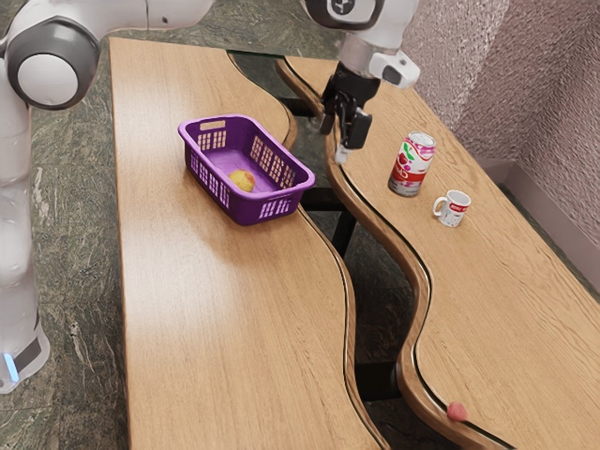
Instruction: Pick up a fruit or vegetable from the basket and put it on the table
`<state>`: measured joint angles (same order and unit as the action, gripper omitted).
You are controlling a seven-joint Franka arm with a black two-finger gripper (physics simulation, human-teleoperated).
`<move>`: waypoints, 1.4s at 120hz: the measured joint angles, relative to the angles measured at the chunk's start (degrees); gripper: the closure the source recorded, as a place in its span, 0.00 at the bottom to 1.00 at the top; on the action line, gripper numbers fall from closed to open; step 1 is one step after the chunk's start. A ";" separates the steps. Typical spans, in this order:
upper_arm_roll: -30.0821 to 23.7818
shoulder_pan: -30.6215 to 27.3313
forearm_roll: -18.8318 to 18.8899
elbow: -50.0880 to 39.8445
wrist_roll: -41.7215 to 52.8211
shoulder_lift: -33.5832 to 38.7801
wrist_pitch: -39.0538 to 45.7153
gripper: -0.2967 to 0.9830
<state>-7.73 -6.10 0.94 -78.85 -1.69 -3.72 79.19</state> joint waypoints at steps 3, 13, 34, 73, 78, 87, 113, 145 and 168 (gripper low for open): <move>0.00 -0.02 0.01 0.00 -0.07 0.00 0.98 0.23; -0.02 -0.15 0.04 -0.01 -0.24 0.01 3.52 0.23; 2.81 1.45 0.05 3.15 -0.76 0.05 5.99 0.23; 18.19 -5.20 -0.34 3.82 -1.50 -3.79 7.33 0.23; 18.20 -4.89 -0.45 0.60 -1.59 -2.19 8.06 0.23; 18.17 -4.39 -0.45 -12.87 -1.76 6.00 10.79 0.23; 19.07 -5.46 0.16 -32.49 -2.45 15.24 17.77 0.23; 20.66 -5.54 0.32 -38.22 -3.12 14.55 22.50 0.23; 19.09 -5.34 0.35 -39.97 -3.81 14.81 24.03 0.23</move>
<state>11.36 -11.44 1.28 -118.82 -5.50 11.09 103.22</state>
